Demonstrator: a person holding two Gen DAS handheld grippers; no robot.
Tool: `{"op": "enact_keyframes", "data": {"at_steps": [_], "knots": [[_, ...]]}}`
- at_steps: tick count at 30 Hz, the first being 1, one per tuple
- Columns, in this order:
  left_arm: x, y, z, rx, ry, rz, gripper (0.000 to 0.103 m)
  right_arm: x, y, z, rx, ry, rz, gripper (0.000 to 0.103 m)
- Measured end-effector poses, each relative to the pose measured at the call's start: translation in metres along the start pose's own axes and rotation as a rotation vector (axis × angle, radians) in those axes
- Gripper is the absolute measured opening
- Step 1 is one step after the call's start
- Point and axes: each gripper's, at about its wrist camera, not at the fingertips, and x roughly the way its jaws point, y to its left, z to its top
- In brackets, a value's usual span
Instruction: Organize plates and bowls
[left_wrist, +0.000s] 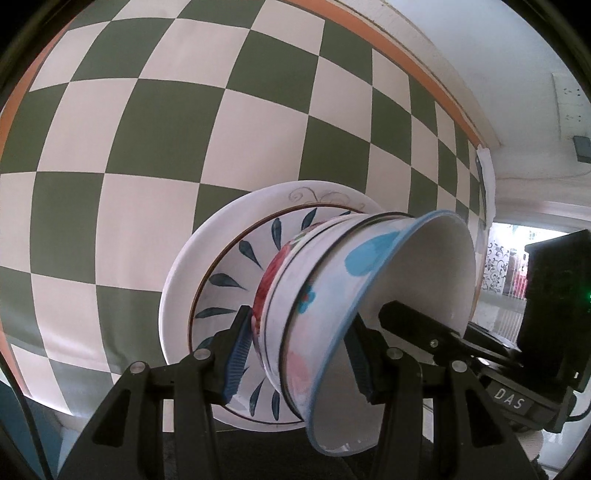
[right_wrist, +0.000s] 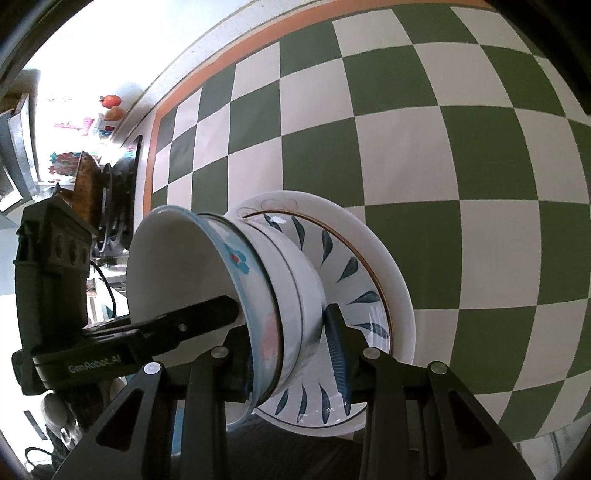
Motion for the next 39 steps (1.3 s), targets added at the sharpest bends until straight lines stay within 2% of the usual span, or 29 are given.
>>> {"op": "enact_keyframes", "data": {"at_steps": [12, 21, 25, 27, 28, 29, 31, 32, 34, 37, 39], "knots": [[-0.01, 0.002, -0.007, 0.026, -0.018, 0.016, 0.044, -0.005, 0.006, -0.001, -0.002, -0.018, -0.032, 0.033], [-0.067, -0.011, -0.037, 0.1, -0.165, 0.163, 0.047, -0.033, 0.023, -0.02, -0.042, -0.068, -0.137, 0.033], [-0.081, -0.016, -0.049, 0.142, -0.205, 0.234, 0.047, -0.054, 0.039, -0.035, -0.092, -0.115, -0.204, 0.034], [-0.085, -0.02, -0.053, 0.156, -0.223, 0.26, 0.056, -0.062, 0.048, -0.043, -0.118, -0.136, -0.245, 0.034], [-0.088, -0.021, -0.056, 0.165, -0.239, 0.269, 0.069, -0.066, 0.052, -0.047, -0.128, -0.147, -0.269, 0.035], [-0.09, -0.022, -0.058, 0.174, -0.254, 0.277, 0.081, -0.071, 0.056, -0.052, -0.137, -0.16, -0.291, 0.037], [-0.096, -0.024, -0.063, 0.183, -0.292, 0.307, 0.091, -0.08, 0.064, -0.061, -0.154, -0.194, -0.324, 0.057], [-0.097, -0.024, -0.065, 0.189, -0.301, 0.313, 0.095, -0.083, 0.067, -0.064, -0.158, -0.207, -0.335, 0.063], [-0.101, -0.025, -0.07, 0.195, -0.328, 0.328, 0.097, -0.093, 0.07, -0.073, -0.153, -0.238, -0.318, 0.081], [-0.11, -0.028, -0.079, 0.219, -0.384, 0.35, 0.1, -0.103, 0.071, -0.083, -0.118, -0.269, -0.305, 0.09], [-0.117, -0.03, -0.084, 0.224, -0.419, 0.358, 0.102, -0.11, 0.071, -0.089, -0.109, -0.292, -0.314, 0.091]]}}
